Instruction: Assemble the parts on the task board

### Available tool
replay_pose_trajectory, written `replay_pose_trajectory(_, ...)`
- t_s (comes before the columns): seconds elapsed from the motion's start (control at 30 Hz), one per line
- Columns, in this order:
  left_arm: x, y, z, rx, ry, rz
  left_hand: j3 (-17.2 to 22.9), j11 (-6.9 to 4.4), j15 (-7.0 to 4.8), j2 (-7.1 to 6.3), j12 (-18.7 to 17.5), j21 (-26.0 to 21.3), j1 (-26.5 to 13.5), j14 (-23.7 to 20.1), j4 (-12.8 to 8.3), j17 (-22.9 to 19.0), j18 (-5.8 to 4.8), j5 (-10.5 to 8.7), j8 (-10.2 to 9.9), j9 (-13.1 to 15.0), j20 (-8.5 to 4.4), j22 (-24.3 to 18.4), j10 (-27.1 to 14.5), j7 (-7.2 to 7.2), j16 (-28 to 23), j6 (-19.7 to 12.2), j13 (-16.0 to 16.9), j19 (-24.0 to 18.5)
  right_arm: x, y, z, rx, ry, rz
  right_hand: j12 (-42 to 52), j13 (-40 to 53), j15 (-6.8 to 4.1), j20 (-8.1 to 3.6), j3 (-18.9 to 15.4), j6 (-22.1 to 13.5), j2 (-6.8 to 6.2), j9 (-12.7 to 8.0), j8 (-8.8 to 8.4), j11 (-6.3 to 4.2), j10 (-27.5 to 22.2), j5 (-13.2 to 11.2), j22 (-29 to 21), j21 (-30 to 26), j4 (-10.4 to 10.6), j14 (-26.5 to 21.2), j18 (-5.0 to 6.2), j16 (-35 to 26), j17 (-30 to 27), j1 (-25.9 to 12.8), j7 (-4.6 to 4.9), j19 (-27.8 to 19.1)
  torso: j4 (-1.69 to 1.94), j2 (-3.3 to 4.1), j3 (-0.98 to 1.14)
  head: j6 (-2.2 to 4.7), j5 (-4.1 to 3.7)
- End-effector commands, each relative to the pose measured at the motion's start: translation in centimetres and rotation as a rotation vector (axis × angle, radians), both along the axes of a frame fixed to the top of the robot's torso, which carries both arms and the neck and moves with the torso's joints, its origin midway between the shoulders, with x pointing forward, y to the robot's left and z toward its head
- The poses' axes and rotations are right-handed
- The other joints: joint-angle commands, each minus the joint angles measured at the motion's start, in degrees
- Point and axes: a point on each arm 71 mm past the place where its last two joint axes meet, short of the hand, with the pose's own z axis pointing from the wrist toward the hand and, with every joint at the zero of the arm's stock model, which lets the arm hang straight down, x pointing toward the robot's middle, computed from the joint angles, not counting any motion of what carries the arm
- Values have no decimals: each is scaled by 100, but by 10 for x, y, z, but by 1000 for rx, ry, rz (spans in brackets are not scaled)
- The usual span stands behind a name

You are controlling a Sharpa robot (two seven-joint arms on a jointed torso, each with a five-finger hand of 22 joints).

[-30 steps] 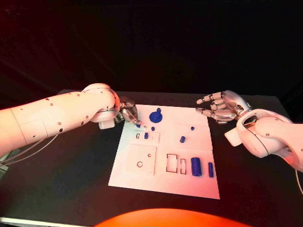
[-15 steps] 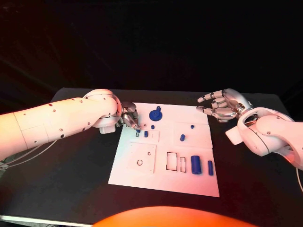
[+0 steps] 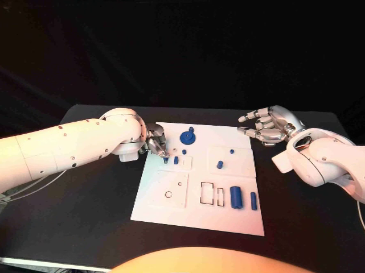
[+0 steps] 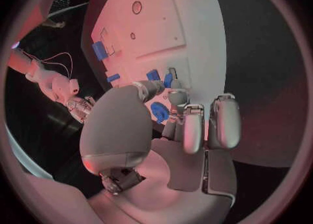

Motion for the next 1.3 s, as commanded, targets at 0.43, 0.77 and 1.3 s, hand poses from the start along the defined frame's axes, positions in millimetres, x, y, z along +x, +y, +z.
replay_pose_trajectory(0.43,-4,0,-6,35,27,-29,1047,-6,-36,-1,37,27,49,539,-1000,1371,-93,41,27,119,-22,67,39,-10,29,51,10,42,0,1,0,1,-7,12,-28,58,-5,-3,27,22,-23,0,18,5,-31,32,144,-26,-1,501,75,-22,1102,-27,-22,-45,-2,-3,0,-38,24)
replay_pose_trajectory(0.77,-5,-1,-7,40,39,-36,1056,-8,-38,-9,41,28,43,540,-1009,1373,-93,54,26,121,-25,70,49,-13,31,59,19,45,0,1,0,1,-7,13,-28,58,-5,-3,27,22,-23,0,18,5,-31,32,144,-26,-1,501,75,-22,1102,-27,-22,-45,-1,-3,6,-35,32)
replay_pose_trajectory(1.3,-5,-3,-9,38,47,-39,1063,-11,-40,-17,48,29,37,540,-1017,1375,-94,66,25,123,-27,71,60,-15,31,66,31,46,-1,0,0,0,-6,13,-28,58,-5,-3,27,22,-23,0,18,5,-31,32,144,-26,-1,501,75,-22,1102,-27,-22,-45,-7,2,6,-44,33)
